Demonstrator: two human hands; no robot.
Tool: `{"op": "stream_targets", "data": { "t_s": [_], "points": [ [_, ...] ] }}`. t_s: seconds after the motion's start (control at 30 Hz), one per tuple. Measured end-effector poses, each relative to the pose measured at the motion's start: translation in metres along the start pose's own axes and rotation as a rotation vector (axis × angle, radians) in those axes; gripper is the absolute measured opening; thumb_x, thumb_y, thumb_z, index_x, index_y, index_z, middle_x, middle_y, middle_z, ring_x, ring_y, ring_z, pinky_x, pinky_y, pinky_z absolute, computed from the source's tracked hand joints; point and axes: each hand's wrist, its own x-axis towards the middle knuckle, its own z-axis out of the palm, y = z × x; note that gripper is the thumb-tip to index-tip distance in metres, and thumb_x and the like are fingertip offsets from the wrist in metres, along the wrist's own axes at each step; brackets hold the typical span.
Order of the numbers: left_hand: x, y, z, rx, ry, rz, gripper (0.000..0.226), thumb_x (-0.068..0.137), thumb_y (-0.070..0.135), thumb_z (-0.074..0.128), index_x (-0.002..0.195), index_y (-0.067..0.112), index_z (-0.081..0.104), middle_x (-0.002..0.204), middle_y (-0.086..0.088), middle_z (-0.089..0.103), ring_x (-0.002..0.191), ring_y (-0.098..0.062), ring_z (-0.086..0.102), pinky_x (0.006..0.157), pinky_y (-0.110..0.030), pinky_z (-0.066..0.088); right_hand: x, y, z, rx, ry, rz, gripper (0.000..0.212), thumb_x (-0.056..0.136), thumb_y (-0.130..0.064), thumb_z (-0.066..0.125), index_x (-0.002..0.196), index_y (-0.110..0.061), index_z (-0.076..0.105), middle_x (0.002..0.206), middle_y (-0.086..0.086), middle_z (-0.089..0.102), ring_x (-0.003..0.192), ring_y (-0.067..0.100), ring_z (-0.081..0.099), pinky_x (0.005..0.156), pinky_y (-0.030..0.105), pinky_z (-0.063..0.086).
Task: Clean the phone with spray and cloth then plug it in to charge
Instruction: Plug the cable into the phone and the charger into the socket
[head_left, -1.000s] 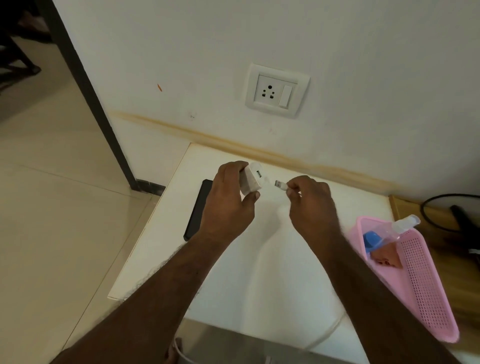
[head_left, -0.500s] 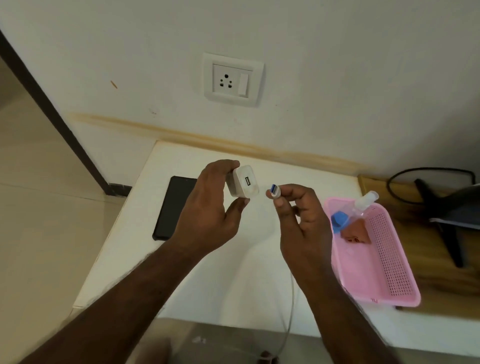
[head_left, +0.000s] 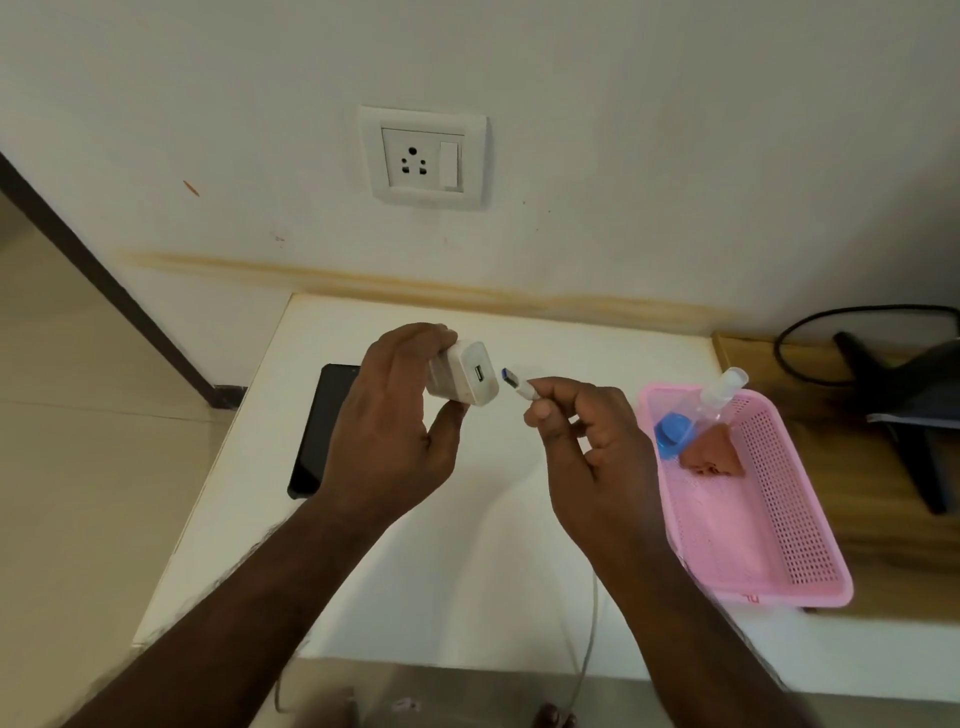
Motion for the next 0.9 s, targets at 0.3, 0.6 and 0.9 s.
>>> {"op": "stream_targets", "data": {
  "t_s": [0.3,0.6,0.9],
  "points": [
    [-0.002,-0.004,0.005,0.1,0.064,0.061,0.054,0.071,0.002,0.081,0.119,0.008,0.055,0.12,-0.015,0.06,0.113,-0.028,0.053,0.091,-0.018,0.039,-0.003,-0.003,0.002,-0.067,-0.059,-0.032,0.019,0.095,-0.027,0.055,0.101,-0.021,0.072,0.08,-0.033,0.055,0.086,0.009,0.061,0.069,0.021,0.051],
    [-0.006,-0.006,0.006,0.16,0.032,0.085,0.051,0.07,-0.004,0.077,0.116,0.009,0.061,0.123,-0.015,0.062,0.113,-0.028,0.055,0.085,-0.024,0.043,-0.004,-0.002,0.001,-0.132,-0.123,0.051,0.023,0.092,-0.032,0.051,0.096,-0.023,0.073,0.076,-0.022,0.057,0.079,0.006,0.059,0.063,0.007,0.039],
    [-0.006,-0.011,0.007,0.197,-0.071,0.15,0.049,0.069,-0.011,0.072,0.114,0.007,0.068,0.121,-0.012,0.067,0.112,-0.029,0.058,0.101,-0.011,0.029,-0.007,0.003,0.005,-0.214,-0.207,0.129,0.016,0.097,-0.025,0.056,0.099,-0.021,0.071,0.078,-0.009,0.064,0.074,0.012,0.059,0.064,0.021,0.046]
  ]
}}
